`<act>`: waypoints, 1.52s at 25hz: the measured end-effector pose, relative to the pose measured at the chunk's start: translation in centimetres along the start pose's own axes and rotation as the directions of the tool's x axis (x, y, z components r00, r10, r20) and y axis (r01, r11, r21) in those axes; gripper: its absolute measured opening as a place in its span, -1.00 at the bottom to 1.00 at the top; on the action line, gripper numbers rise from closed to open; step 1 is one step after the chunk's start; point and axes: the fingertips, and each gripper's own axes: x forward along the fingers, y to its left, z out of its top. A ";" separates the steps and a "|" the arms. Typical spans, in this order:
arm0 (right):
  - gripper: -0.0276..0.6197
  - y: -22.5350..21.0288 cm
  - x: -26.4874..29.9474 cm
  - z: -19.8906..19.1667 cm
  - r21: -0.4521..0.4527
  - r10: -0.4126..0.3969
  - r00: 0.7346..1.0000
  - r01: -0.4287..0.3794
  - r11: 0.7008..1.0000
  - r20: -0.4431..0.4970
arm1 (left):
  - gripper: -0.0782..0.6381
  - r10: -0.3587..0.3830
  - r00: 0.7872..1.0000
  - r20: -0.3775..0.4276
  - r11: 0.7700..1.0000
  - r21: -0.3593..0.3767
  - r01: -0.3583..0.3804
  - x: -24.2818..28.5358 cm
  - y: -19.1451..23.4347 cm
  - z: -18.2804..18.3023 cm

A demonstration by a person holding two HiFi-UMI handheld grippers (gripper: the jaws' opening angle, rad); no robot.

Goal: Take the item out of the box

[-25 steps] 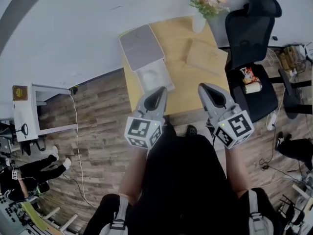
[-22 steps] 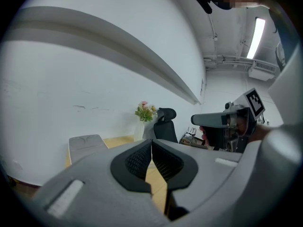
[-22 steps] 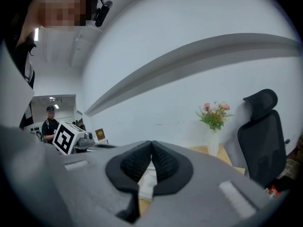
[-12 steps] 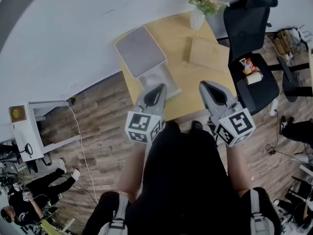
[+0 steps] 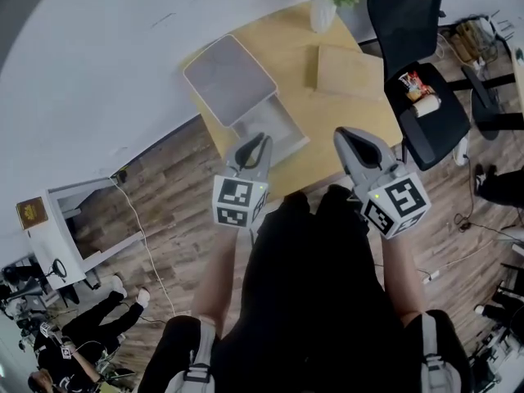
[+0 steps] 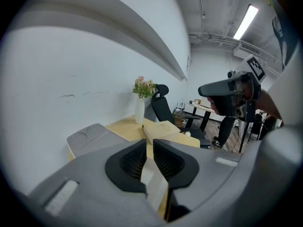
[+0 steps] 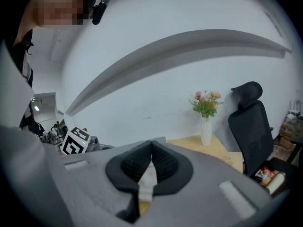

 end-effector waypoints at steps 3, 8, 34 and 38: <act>-0.91 0.0 0.4 -1.1 0.014 -0.010 1.000 0.011 1.000 -0.017 | -0.59 -0.009 0.999 -0.041 0.999 0.048 0.011 0.3 0.4 -1.4; -0.91 0.3 1.3 -2.7 0.028 -0.002 0.999 0.004 1.000 -0.050 | -0.52 -0.010 0.993 -0.118 0.992 0.120 0.025 0.9 1.2 -3.3; -0.91 1.3 4.0 -7.6 0.049 0.058 0.975 -0.049 0.998 -0.213 | -0.12 -0.014 0.869 -0.494 0.731 0.588 0.347 6.5 4.7 -11.8; -0.91 1.1 3.8 -8.1 0.056 0.049 0.973 -0.037 0.998 -0.226 | -0.09 -0.015 0.853 -0.521 0.672 0.627 0.395 7.3 4.6 -12.9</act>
